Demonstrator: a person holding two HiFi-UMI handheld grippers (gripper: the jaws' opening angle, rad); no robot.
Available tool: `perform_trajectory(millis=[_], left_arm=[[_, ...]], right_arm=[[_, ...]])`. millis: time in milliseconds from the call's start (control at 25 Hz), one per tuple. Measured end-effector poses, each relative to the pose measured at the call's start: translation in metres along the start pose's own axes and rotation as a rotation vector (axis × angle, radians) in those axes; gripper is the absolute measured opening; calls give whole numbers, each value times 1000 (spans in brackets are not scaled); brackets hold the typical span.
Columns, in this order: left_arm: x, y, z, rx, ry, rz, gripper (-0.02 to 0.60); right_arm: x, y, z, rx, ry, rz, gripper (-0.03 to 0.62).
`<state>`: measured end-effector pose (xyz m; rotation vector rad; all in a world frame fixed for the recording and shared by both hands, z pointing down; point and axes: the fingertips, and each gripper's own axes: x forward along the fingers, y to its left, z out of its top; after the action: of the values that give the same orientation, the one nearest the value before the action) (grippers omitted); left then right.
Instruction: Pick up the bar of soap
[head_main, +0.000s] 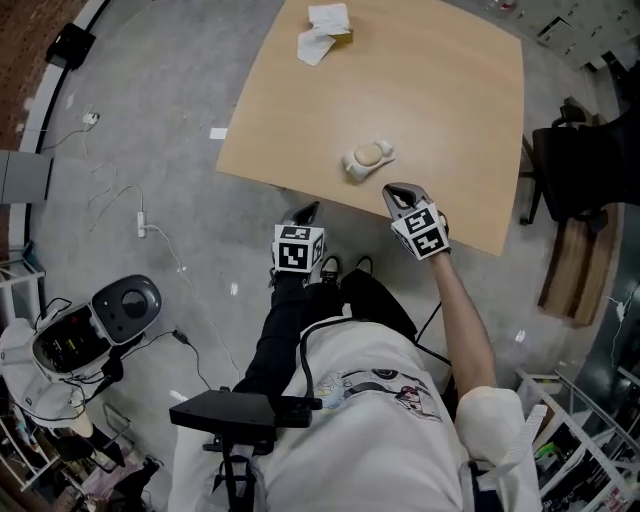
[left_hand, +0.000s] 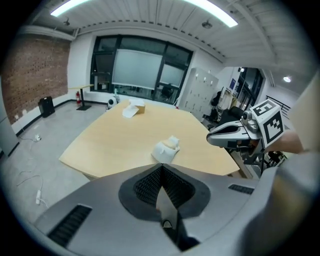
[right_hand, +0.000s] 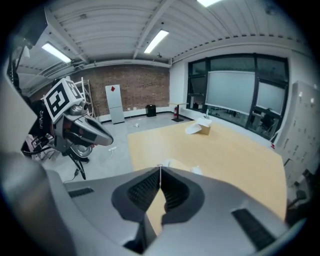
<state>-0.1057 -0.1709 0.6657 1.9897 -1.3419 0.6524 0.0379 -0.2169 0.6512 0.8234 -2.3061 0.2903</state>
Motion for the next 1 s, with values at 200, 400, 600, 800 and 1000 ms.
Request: perform_trajectory(millis=[200, 400, 600, 800, 1000], left_arm=[[5, 4, -16, -36, 48, 4, 5], [4, 5, -26, -51, 54, 14, 5], [2, 7, -37, -73, 71, 33, 5], [-3, 13, -54, -107, 91, 59, 5], [-9, 15, -68, -126, 111, 74, 5]], right_arm=[[24, -8, -15, -96, 85, 72, 5], [47, -17, -17, -210, 136, 139, 12], [70, -29, -20, -300, 191, 197, 58], [91, -42, -27, -408, 254, 243, 101], [107, -48, -34, -603, 342, 316, 180]])
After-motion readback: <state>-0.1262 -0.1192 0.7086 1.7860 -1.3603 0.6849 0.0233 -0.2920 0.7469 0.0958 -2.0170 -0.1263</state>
